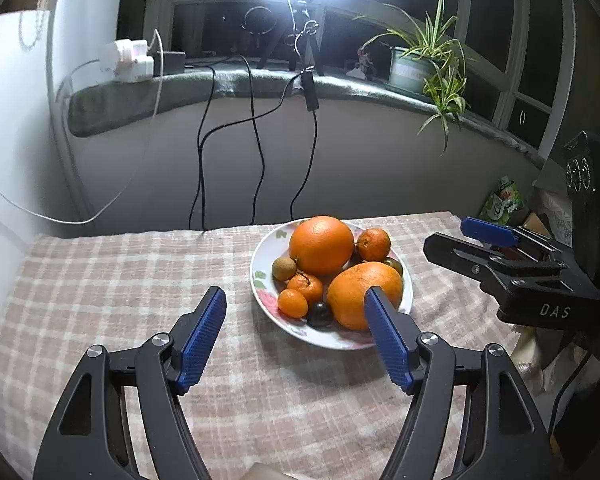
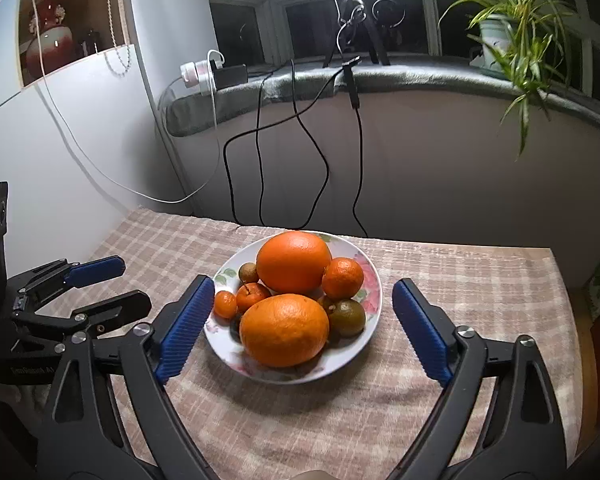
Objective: Organize fruits
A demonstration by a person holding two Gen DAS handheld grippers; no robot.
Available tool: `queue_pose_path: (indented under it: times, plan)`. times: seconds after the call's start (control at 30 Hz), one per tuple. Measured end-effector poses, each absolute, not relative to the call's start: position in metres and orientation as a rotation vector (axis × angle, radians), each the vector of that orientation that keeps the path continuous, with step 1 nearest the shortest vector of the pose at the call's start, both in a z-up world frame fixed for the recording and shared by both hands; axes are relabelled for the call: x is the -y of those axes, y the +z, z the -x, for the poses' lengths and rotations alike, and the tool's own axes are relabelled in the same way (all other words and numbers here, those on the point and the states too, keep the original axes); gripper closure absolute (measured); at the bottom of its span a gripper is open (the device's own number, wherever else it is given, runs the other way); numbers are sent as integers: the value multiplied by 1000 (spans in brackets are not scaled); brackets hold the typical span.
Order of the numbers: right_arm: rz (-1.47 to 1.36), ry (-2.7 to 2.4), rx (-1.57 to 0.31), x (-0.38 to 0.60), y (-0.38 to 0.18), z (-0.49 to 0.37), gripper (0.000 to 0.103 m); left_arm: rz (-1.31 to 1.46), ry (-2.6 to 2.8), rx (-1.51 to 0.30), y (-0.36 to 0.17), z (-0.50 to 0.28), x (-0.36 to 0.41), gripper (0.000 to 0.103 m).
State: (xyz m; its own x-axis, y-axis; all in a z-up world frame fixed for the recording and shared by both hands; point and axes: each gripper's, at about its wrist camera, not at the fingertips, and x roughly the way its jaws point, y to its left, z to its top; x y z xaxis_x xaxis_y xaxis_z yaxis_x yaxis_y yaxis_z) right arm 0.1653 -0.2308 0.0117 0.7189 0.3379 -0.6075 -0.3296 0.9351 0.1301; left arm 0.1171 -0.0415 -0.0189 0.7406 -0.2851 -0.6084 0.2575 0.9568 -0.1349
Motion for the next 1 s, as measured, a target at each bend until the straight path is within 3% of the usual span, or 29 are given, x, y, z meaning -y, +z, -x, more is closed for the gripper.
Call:
queue_pose_path:
  times: [0.3, 1.0]
  plan:
    - [-21, 324, -629, 237, 21, -133, 6, 27, -266, -654, -14, -97, 43, 23]
    - [-40, 275, -607, 250, 24, -118, 2, 29, -240, -650, -12, -86, 40, 23]
